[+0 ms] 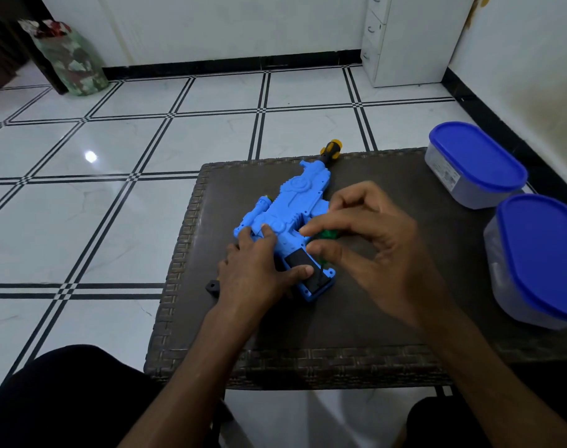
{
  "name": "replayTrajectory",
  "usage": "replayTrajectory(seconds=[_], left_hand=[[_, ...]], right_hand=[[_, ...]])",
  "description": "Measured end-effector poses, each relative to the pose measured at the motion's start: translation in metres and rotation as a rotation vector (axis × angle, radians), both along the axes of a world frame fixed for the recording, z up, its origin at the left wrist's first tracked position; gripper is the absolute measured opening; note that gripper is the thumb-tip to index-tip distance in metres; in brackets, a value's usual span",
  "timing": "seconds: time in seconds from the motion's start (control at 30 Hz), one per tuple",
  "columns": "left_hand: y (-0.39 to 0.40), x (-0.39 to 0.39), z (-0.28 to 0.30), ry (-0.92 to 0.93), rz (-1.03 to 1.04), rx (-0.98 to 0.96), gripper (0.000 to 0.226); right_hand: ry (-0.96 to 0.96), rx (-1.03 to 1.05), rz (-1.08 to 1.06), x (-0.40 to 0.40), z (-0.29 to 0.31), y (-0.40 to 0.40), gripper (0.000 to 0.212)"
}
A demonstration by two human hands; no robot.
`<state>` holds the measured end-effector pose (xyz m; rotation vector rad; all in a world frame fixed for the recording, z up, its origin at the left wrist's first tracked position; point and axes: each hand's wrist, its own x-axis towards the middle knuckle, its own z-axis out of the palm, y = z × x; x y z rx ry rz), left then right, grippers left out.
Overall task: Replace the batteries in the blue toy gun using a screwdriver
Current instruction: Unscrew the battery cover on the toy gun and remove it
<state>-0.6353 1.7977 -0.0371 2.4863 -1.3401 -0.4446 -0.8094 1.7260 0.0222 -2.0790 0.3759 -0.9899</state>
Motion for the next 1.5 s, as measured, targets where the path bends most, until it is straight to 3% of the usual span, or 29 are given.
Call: replayTrajectory(seconds=[0.2, 0.47, 0.63, 0.9, 1.07, 1.37, 1.5], left_hand=[[-0.0004, 0.0003, -0.0024, -0.016, -0.020, 0.033, 0.102], [0.0005, 0.0000, 0.0002, 0.018, -0.014, 0.033, 0.102], [-0.0006, -0.0015, -0.0008, -0.030, -0.022, 0.032, 0.100], [-0.0002, 0.0004, 0.0005, 0.007, -0.012, 0.029, 0.108], [-0.0005, 0.0001, -0.0034, -0.022, -0.018, 0.024, 0.100], [-0.0003, -0.0005, -0.0016, 0.001, -0.014, 0.037, 0.103], [-0.0010, 0.0003, -0.0035, -0.034, -0.020, 0.028, 0.100]], right_hand=[[-0.007, 0.089, 0.079, -0.0029, 0.0030, 0.0020, 0.034], [0.000, -0.017, 0.033, -0.0012, 0.0032, -0.0004, 0.014], [0.004, 0.108, 0.080, -0.0046, 0.0033, -0.0007, 0.032], [0.037, -0.031, 0.058, -0.0025, 0.0040, -0.0016, 0.021], [0.032, 0.062, 0.077, -0.0048, 0.0035, -0.0007, 0.031], [0.015, -0.044, 0.018, -0.0036, 0.0029, -0.0031, 0.027], [0.011, 0.067, 0.050, -0.0054, 0.0047, 0.0004, 0.035]])
